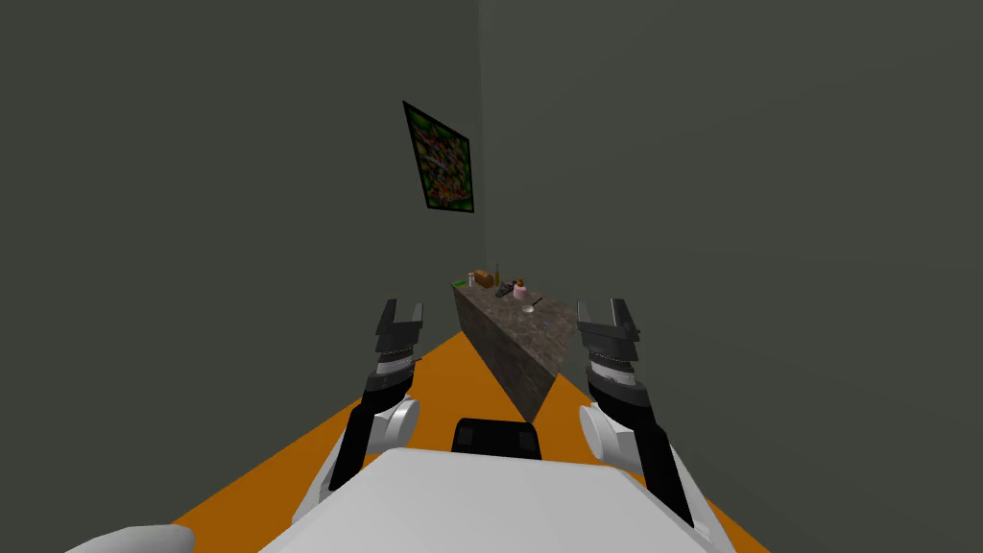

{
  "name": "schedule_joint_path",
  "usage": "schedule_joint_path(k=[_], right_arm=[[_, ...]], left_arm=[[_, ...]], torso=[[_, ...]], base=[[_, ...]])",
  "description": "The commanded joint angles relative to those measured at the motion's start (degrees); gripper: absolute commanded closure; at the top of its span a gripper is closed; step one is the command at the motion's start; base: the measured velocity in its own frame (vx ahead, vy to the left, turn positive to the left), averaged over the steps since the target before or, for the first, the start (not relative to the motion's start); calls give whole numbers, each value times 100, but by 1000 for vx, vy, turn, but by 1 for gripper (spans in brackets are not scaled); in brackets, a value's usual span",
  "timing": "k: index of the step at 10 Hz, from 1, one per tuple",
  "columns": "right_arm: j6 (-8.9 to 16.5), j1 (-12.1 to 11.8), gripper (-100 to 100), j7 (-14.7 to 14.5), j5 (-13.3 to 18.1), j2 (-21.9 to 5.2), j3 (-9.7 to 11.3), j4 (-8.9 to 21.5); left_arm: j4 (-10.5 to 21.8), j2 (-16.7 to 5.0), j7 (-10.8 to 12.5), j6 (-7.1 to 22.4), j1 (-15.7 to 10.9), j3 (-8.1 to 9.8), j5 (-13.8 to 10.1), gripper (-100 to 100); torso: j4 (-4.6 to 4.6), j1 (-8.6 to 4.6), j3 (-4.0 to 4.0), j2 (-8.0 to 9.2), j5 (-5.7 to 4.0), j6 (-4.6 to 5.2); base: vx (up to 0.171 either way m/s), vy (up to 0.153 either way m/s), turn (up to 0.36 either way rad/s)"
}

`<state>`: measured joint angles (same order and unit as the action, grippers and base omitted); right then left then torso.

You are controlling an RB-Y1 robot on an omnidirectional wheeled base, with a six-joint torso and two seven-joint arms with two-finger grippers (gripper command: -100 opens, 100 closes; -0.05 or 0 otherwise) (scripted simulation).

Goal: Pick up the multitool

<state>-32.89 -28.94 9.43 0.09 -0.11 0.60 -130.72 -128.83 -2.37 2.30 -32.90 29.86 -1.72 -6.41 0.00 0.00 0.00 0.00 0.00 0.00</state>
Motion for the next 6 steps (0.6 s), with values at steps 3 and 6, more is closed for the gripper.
schedule_joint_path(k=[3,6], right_arm=[[-85,8,-100,-52,186,-464,120,107],[-222,37,-100,-149,522,-991,321,310]], left_arm=[[0,0,0,0,-1,0,0,0],[0,-1,0,0,-1,1,0,0]], torso=[[4,-17,12,21,-3,0],[9,-48,23,39,-10,0]], base=[[-62,-41,-3],[-95,-118,30]])
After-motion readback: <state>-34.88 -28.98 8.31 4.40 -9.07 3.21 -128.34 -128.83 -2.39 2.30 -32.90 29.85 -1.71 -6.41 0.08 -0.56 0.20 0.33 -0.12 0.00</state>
